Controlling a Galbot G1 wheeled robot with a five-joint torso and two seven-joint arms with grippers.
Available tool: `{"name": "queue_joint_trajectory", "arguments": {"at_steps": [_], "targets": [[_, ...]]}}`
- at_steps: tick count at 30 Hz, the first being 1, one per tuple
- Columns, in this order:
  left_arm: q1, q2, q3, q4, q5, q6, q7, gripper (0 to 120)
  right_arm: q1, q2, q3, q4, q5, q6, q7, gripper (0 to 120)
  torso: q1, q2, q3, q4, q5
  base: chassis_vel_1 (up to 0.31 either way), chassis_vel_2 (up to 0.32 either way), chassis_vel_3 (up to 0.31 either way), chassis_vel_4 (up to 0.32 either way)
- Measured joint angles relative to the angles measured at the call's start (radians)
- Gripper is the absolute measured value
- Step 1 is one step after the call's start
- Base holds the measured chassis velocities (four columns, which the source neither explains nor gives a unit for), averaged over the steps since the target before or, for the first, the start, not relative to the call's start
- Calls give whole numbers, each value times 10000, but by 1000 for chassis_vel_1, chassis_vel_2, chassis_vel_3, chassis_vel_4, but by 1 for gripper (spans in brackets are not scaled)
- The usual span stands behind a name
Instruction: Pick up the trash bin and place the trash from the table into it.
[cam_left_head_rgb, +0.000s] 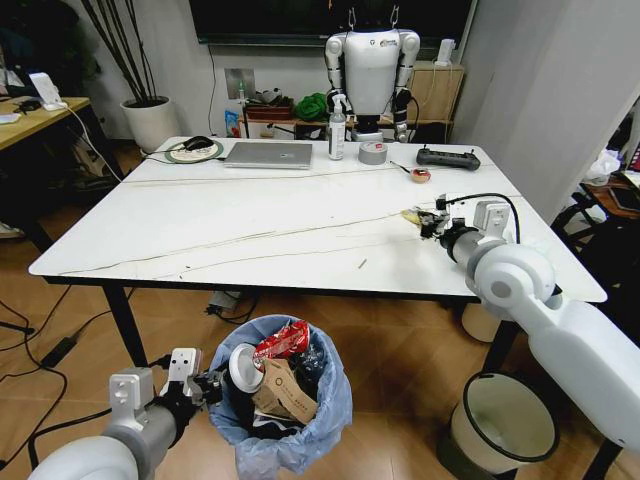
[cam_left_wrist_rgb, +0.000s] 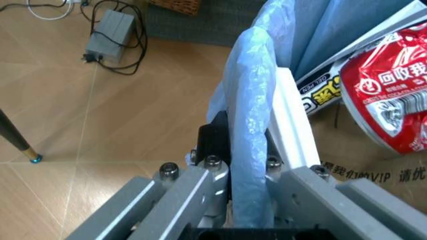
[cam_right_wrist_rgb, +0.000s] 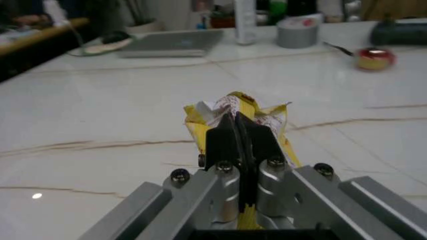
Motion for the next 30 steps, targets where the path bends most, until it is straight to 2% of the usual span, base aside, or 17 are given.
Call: {"name": "queue_joint_trajectory", "arguments": {"at_steps": [2, 6, 9, 10, 15, 19, 27, 30], "targets": [[-7, 3, 0, 0, -4, 0, -1, 0, -61, -28, 9, 281, 123, 144, -334, 0, -1, 0, 0, 0, 0, 0, 0, 0, 0], [-36, -13, 41, 0, -6, 0, -8, 0, -312, -188, -275, 1440, 278, 825, -2452, 0, -2, 2, 0, 0, 0, 0, 0, 0, 0], [-48, -29, 55, 0, -6, 0, -12, 0, -608, -287, -630, 1924, 159, 1138, -3704, 0, -2, 2, 0, 1, 2, 0, 0, 0, 0], [-48, -29, 55, 0, -6, 0, -12, 0, -608, -287, -630, 1924, 159, 1138, -3704, 0, -2, 2, 0, 1, 2, 0, 0, 0, 0], [-88, -48, 119, 0, 32, 0, -20, 0, -1189, -269, -1330, 2205, -839, 1312, -5474, 0, -2, 2, -1, -1, 2, 0, 0, 0, 0], [-163, -38, 191, 0, 51, 0, -17, 0, -1165, -84, -1794, 2019, -1313, 1339, -5964, 0, -1, 1, 1, -1, 2, 0, 0, 0, 0], [-333, -88, 311, 0, 84, 0, -11, 0, -767, 301, -2804, 1704, -1664, 1332, -6047, 0, 0, 1, 1, 0, 1, 0, 0, 0, 0], [-351, -85, 276, 0, 84, 0, -9, 0, -668, 729, -3501, 1227, -2131, 1346, -6000, 0, 1, 1, 1, 1, 1, 0, 0, 0, 0]]}}
